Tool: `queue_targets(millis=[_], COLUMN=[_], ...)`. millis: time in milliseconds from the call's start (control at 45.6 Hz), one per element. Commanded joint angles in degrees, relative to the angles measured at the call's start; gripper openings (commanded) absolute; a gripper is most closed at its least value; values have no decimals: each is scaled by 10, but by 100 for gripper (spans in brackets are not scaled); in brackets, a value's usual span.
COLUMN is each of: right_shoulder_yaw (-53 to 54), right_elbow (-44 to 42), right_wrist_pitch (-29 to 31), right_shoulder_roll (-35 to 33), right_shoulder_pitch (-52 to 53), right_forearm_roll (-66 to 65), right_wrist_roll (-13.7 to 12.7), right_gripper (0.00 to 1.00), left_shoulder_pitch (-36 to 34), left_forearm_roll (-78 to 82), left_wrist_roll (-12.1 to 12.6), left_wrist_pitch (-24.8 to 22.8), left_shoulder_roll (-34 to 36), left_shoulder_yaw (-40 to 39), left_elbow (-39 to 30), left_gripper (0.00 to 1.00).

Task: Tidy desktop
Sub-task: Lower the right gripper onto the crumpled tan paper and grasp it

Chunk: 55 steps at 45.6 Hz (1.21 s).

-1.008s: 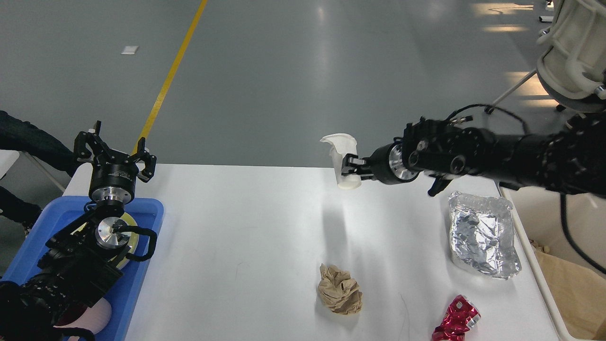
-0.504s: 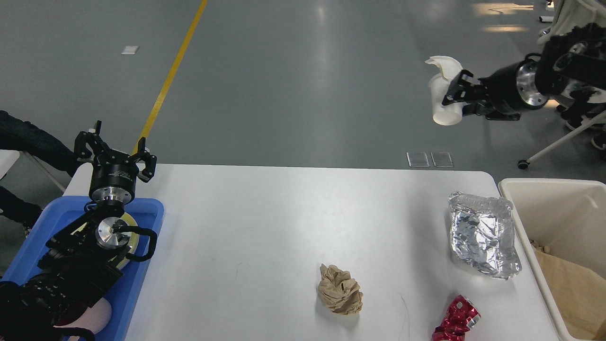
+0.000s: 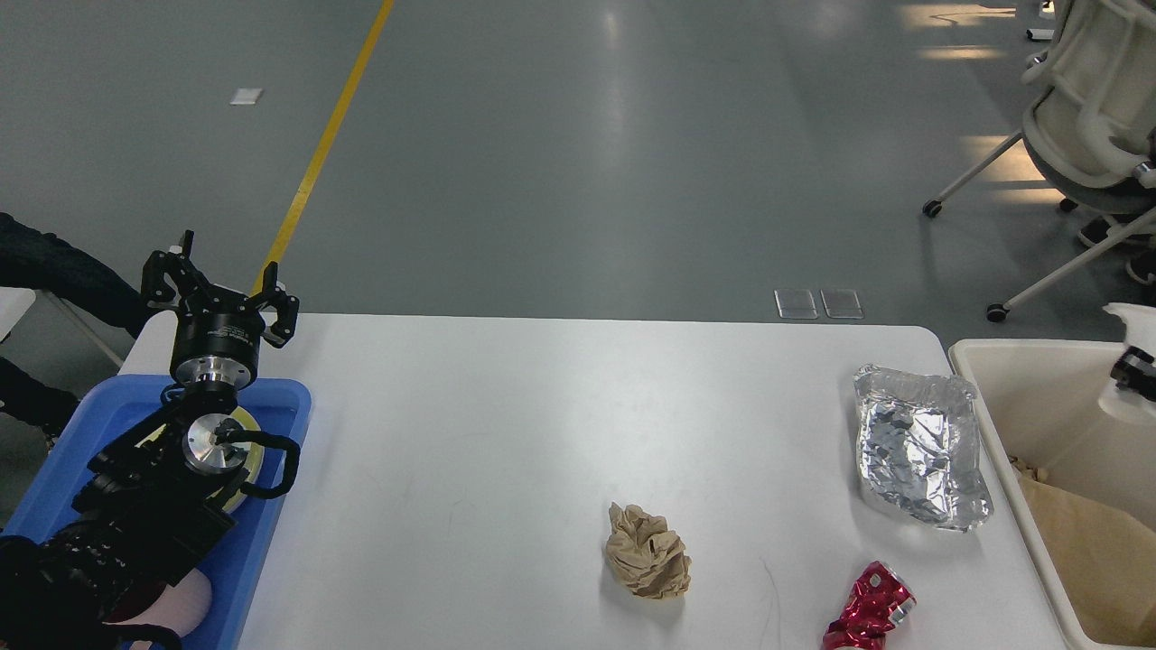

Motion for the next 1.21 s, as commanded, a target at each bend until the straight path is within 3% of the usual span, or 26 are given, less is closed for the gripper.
queue_targets(millis=[0,66,88,110,175,570,767,1030,1118,1184], right_shoulder_yaw=[1,1,2,2,4,-2,-84,-287,-322,-333], right_elbow=[-25,-36,-40,-43,-52,-47,23,260,335,378], right_wrist_pitch=[-30,-35,-36,-36,-42,-43,-37,-31,5,65], right_shoulder_roll=[0,0,0,0,1,14,38,152,202,246], right_shoulder_pitch=[-74,-105,-113,-120,-131,-130,40,338,425,480], right_forearm_roll=[1,2,2,1,6,6,-16,-24,-23,-21], right_wrist_roll=[1,0,0,1,1,1,-1,-1,-1,-1], right_gripper=[0,0,12,30,100,100,100,100,100,100], left_shoulder_pitch=[0,0,0,0,0,0,0,0,0,0], left_forearm_roll=[0,0,0,0,0,0,0,0,0,0], left_wrist_roll=[0,0,0,0,0,0,0,0,0,0], left_wrist_pitch=[0,0,0,0,0,0,0,0,0,0], left_shoulder_roll=[0,0,0,0,0,0,0,0,0,0], left_shoulder_yaw=[0,0,0,0,0,0,0,0,0,0], left_elbow=[0,0,0,-1,0,0,-1,0,0,-1], left_gripper=[96,96,96,96,96,96,96,96,96,96])
